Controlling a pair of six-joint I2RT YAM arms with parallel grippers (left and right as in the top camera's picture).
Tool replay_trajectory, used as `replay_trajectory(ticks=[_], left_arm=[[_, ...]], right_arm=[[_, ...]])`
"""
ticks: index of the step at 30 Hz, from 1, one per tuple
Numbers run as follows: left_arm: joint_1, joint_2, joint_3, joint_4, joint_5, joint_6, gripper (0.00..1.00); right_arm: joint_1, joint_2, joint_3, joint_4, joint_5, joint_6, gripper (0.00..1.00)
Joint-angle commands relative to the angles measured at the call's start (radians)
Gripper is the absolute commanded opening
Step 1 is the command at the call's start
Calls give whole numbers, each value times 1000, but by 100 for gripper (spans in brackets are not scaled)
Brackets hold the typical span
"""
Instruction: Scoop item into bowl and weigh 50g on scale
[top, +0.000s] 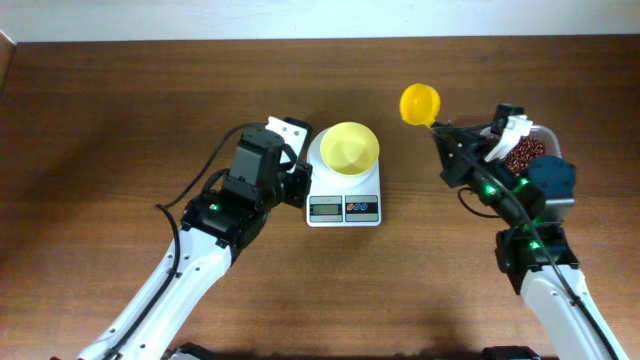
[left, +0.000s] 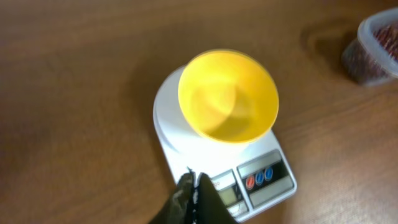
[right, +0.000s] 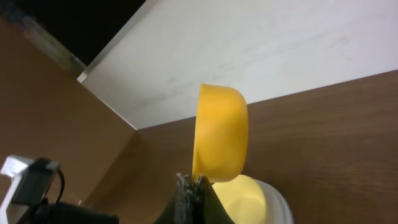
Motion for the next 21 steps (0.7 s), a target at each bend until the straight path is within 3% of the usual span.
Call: replay_trajectory(ticks=[1, 5, 7, 13, 16, 21], left_arm=[[-8, -18, 13, -57, 65, 8, 0], [-96, -7, 13, -90, 65, 20, 0], [-136, 18, 13, -90, -4, 20, 0], [-237, 240, 13, -9, -53, 19, 0], [-248, 267, 13, 11, -53, 19, 0], [-247, 217, 17, 218, -105, 19, 0]], right_arm=[[-58, -4, 17, 17, -26, -13, 4], [-106, -4, 17, 38, -26, -13, 4], [-107, -4, 17, 38, -26, -13, 4], [-107, -4, 17, 38, -26, -13, 4], [-107, -4, 17, 38, -25, -13, 4], [-107, -4, 17, 33, -18, -13, 4]])
